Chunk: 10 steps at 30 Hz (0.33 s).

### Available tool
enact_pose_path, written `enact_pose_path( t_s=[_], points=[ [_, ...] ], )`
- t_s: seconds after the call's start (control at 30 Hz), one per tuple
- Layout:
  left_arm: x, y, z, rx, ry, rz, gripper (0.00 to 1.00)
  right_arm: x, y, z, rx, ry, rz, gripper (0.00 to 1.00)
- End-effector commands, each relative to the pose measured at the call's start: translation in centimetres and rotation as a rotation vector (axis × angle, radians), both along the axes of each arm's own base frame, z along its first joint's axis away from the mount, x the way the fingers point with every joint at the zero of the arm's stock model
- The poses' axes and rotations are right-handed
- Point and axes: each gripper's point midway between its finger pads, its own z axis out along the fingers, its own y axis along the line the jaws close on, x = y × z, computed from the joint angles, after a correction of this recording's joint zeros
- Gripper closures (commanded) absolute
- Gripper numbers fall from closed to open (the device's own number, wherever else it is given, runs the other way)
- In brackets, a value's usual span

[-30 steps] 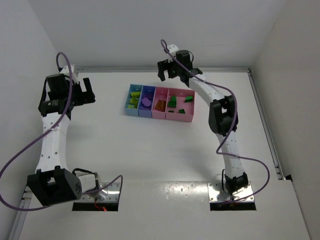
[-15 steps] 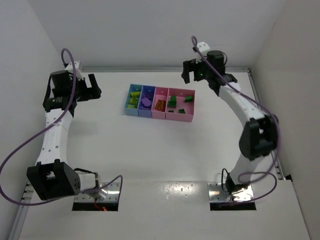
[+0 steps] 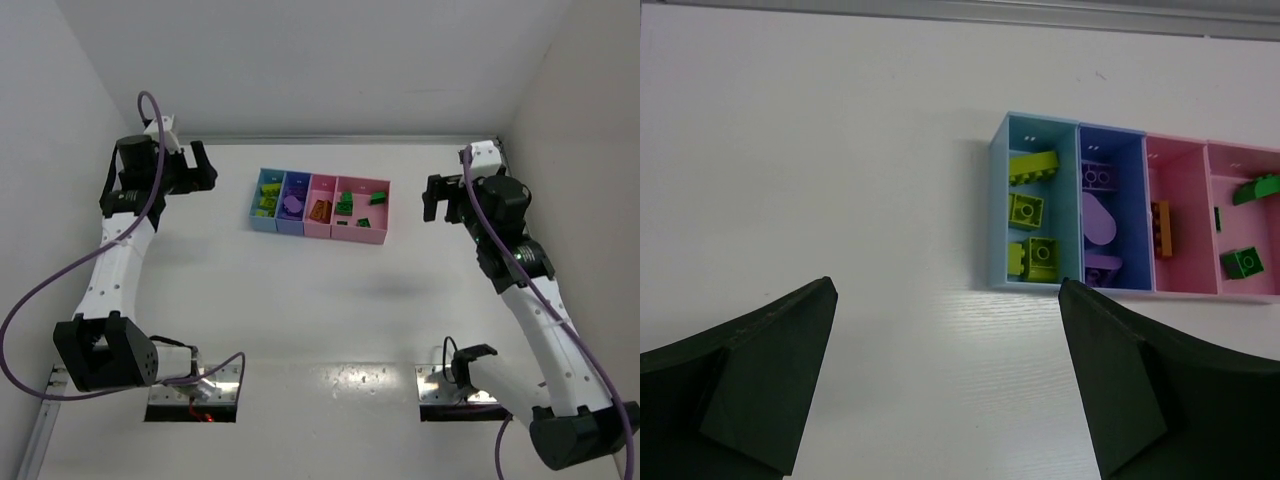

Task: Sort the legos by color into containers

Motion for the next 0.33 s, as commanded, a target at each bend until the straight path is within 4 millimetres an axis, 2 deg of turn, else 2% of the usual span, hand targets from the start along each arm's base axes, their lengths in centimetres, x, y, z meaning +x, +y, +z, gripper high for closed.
enact_pose_path(
  t_s=[0.0, 0.13, 0.2, 0.23, 0.3],
  points=[
    [0.6, -1.6, 1.6, -0.023, -0.068, -0.059, 0.0, -1.0, -1.7, -1.1, -0.002, 0.025, -0.089, 0.0],
    [0.3, -1.9, 0.3, -0.004, -0.03, -0.05, 0.0, -1.3, -1.7, -1.5, 0.008, 0.035, -0.093, 0.0],
    [-0.1, -1.6, -0.2, 0.005, -0.022, -0.031, 0.0, -1.5, -2.1, -2.3, 0.014, 0.051, -0.107, 0.0],
    [-0.3, -1.4, 0.3, 0.009, -0.035, -0.022, 0.0, -1.7, -2.2, -2.0, 0.021, 0.041, -0.104, 0.0],
    [-0.7, -1.2, -0.4, 0.021, -0.022, -0.018, 0.0, -1.8, -2.0, -2.3, 0.032, 0.052, -0.095, 0.0]
  ],
)
